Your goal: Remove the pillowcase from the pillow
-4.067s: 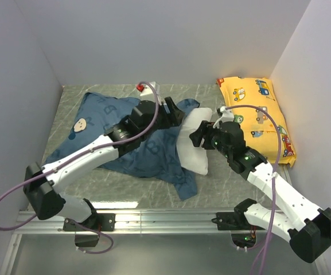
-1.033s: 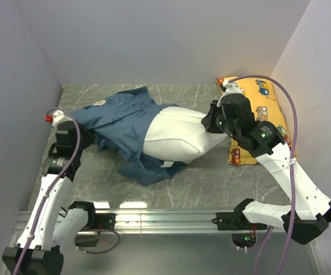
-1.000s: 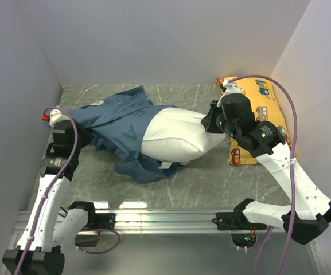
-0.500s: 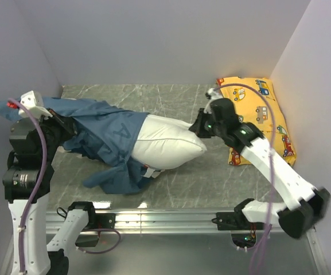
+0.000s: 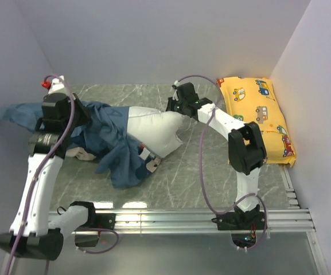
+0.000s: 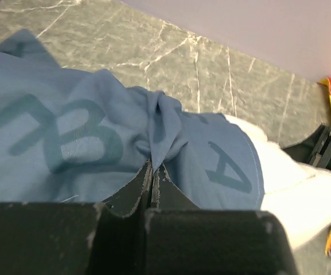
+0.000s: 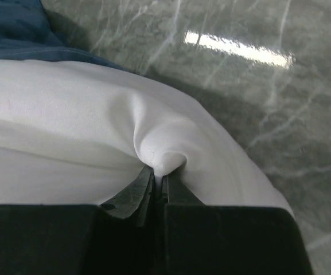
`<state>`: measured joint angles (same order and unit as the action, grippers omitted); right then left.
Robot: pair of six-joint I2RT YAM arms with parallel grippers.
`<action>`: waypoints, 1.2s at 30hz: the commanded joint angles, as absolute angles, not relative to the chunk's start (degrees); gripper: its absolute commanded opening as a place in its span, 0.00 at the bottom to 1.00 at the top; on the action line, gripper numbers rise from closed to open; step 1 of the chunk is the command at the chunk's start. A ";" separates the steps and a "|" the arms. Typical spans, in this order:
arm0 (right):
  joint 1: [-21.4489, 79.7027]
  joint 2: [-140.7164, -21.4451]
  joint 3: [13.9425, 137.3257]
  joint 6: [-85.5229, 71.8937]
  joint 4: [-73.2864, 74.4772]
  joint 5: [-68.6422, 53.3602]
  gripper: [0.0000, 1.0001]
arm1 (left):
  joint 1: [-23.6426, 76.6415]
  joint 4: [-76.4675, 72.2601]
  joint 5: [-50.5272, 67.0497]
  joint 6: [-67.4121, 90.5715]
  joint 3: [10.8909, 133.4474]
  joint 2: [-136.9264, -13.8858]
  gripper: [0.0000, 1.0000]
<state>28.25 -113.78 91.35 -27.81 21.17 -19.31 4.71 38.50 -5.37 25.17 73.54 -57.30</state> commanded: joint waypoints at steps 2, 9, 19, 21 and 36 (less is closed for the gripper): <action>29.71 -122.60 88.60 -25.84 24.96 -17.57 0.00 | 5.01 27.09 -6.51 28.55 69.09 -67.20 0.01; 29.53 -120.86 84.46 -23.57 24.69 -21.43 0.00 | 6.41 24.43 -5.27 30.76 74.87 -87.25 0.07; 23.30 -103.47 83.15 -26.27 27.42 -18.90 0.47 | 13.53 18.99 -4.40 33.57 71.38 -101.42 0.16; 21.54 -97.07 82.53 -27.76 27.25 -14.87 0.55 | 14.32 16.37 -3.17 35.24 69.62 -101.60 0.17; 42.34 -66.81 63.00 -33.11 22.10 4.74 0.67 | 14.50 13.71 0.79 40.34 70.74 -98.79 0.22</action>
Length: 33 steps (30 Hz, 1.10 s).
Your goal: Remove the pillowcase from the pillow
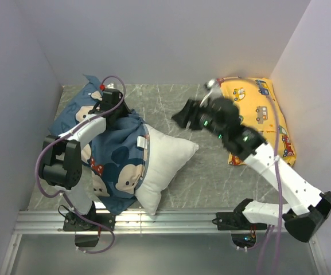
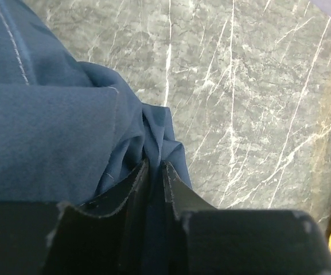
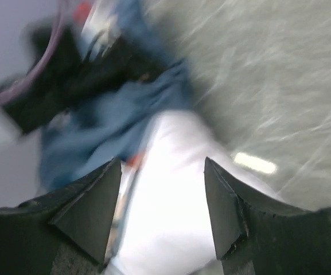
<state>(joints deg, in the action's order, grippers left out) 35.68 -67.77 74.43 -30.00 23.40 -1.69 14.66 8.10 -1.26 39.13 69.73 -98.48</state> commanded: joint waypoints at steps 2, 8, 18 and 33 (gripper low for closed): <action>46.90 -64.44 56.46 -35.85 17.60 5.10 0.67 | 14.59 14.93 0.70 39.73 71.63 -98.09 0.24; 57.38 -70.47 47.64 -40.86 6.51 8.86 0.69 | 15.47 16.70 1.32 38.50 74.35 -96.59 0.27; 64.07 -63.37 46.49 -44.38 7.46 19.05 0.71 | 15.99 17.93 1.23 37.09 74.62 -96.06 0.28; 71.55 -81.91 53.27 -46.05 10.46 26.02 0.79 | 16.96 19.95 1.40 34.98 77.25 -93.53 0.37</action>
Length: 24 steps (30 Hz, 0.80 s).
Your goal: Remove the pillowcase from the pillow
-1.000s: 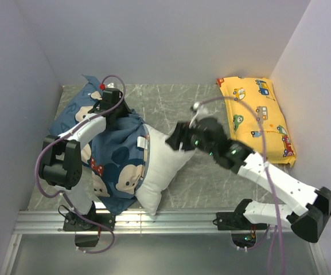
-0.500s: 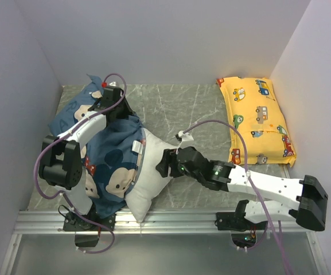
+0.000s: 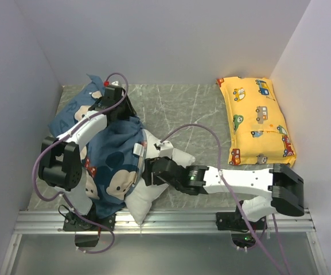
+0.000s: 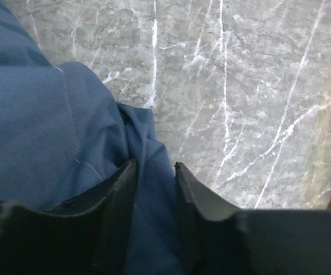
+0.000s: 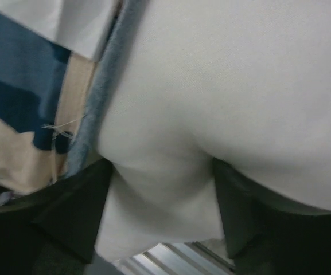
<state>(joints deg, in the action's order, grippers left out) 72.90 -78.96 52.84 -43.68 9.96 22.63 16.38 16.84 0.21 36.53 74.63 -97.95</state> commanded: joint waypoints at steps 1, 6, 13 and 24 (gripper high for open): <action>70.76 -82.52 52.65 -46.40 9.94 25.58 0.67 | 16.96 20.21 1.75 34.63 77.69 -93.08 0.40; 63.56 -82.01 50.28 -45.36 9.93 22.59 0.00 | 17.31 23.55 5.18 30.78 83.22 -89.40 0.69; 49.77 -74.54 49.13 -39.47 12.57 20.14 0.00 | 19.86 28.39 0.09 27.33 84.38 -77.98 0.89; 45.70 -76.11 52.03 -37.00 11.61 13.89 0.00 | 29.70 25.85 -3.69 29.88 60.31 -63.20 0.99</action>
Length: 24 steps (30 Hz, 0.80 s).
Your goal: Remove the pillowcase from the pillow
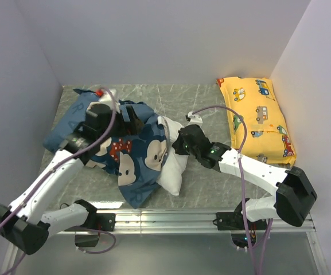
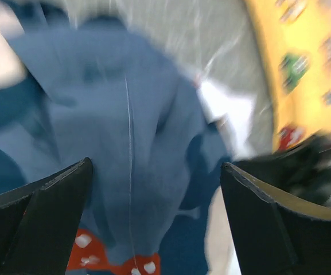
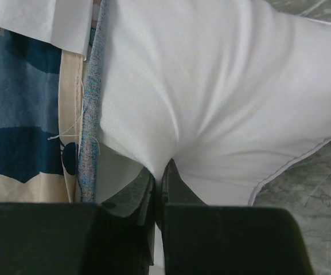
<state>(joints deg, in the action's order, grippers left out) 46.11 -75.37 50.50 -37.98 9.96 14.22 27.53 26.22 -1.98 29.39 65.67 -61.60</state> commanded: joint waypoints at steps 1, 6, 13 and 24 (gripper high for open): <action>45.79 -76.46 52.03 -37.09 11.69 13.71 0.00 | 31.62 24.36 -4.04 30.23 59.25 -63.37 0.99; 45.88 -75.85 51.33 -36.91 11.86 14.50 0.00 | 38.13 24.43 -11.67 31.90 57.91 -67.22 0.99; 44.13 -72.09 50.71 -35.77 14.50 16.35 0.00 | 39.74 39.37 -40.49 34.72 68.28 -73.48 0.01; 30.51 -58.19 52.73 -30.77 23.46 14.51 0.00 | -7.96 26.38 -10.88 33.47 59.08 -61.79 0.00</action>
